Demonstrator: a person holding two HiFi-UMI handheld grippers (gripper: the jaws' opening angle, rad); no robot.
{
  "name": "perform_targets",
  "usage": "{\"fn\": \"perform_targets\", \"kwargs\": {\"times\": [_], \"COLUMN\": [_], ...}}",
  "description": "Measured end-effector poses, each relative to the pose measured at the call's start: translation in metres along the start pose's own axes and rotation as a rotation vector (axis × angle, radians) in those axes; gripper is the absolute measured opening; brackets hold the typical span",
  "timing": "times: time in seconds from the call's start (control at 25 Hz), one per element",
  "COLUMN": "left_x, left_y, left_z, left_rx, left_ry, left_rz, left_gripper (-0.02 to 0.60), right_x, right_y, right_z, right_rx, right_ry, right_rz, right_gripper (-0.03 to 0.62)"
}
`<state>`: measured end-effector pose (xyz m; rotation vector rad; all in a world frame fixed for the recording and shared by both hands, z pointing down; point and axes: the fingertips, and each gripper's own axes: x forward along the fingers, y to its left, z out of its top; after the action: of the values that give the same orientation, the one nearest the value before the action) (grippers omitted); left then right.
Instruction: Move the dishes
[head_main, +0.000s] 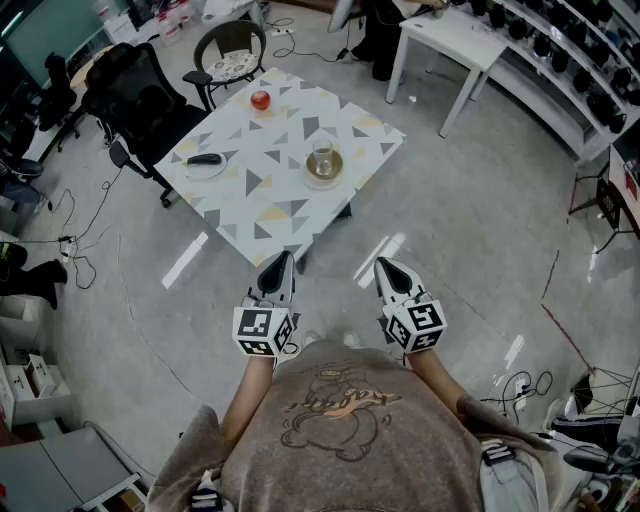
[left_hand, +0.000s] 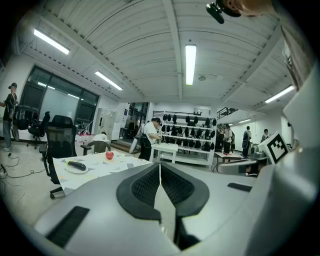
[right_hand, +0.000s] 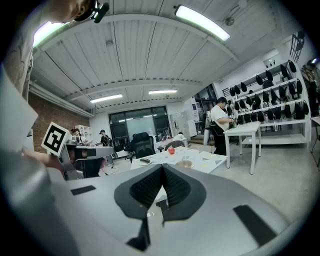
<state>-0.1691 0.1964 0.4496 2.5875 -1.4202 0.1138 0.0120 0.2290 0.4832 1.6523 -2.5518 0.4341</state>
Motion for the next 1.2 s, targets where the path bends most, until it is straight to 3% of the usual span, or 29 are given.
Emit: {"fn": "perform_targets", "kwargs": {"times": [0.8, 1.2], "left_x": [0.021, 0.063], "left_y": [-0.042, -0.027], "left_z": [-0.002, 0.000], "left_rx": [0.020, 0.027], "left_ry": [-0.026, -0.019], "left_rz": [0.063, 0.057], "left_gripper": [0.023, 0.023], "right_x": [-0.023, 0.005], "right_y": [-0.049, -0.080], "right_z": [-0.005, -0.007], "right_rx": [-0.001, 0.031], "right_ry": [-0.005, 0.004], "right_rz": [0.033, 0.008], "right_gripper": [0.003, 0.003]}}
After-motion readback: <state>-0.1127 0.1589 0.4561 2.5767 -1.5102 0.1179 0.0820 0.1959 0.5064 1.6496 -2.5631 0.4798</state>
